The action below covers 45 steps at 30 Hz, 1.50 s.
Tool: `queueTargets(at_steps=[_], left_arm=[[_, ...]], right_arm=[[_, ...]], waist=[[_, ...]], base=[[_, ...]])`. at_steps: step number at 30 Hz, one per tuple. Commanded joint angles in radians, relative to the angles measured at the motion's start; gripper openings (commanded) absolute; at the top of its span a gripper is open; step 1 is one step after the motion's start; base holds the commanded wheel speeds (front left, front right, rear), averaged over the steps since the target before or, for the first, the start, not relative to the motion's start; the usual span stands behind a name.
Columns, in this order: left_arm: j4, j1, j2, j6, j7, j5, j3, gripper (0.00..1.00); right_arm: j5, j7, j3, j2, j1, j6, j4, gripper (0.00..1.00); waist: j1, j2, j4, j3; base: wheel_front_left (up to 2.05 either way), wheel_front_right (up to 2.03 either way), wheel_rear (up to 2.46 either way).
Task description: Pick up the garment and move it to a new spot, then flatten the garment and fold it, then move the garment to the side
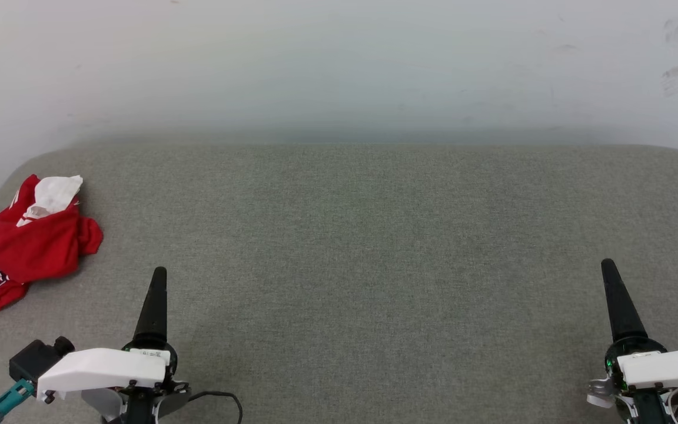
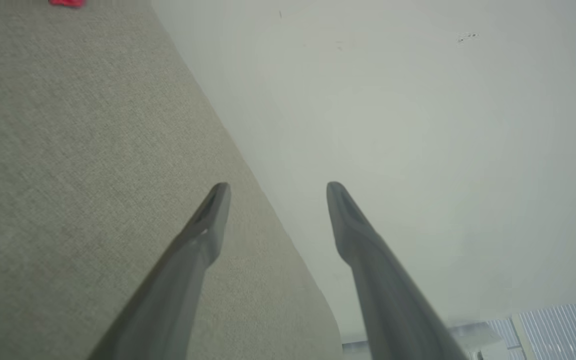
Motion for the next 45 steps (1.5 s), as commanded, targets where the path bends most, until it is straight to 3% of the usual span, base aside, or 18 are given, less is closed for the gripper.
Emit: queueTargets(at_steps=[1,19,45], left_arm=[[-0.028,-0.007,0.003,0.01,-0.01,0.048,-0.006,1.0],[-0.083,0.013,0.013,0.123,-0.075,0.439,-0.083,1.0],[-0.116,0.029,0.084,0.252,-0.15,0.752,-0.221,1.0]], right_arm=[[-0.042,-0.01,0.002,0.0,-0.008,0.0,-0.03,1.0],[-0.462,-0.075,0.041,0.0,0.025,0.0,-0.114,1.0],[-0.825,-0.15,0.062,0.0,0.061,0.0,-0.132,1.0]], waist=[[0.0,-0.0001,0.0,0.0],[0.0,-0.0001,0.005,-0.001],[0.0,-0.0001,0.009,-0.007]], base=[[0.0,0.0,0.0],[0.0,0.0,0.0],[0.0,0.0,0.0]])
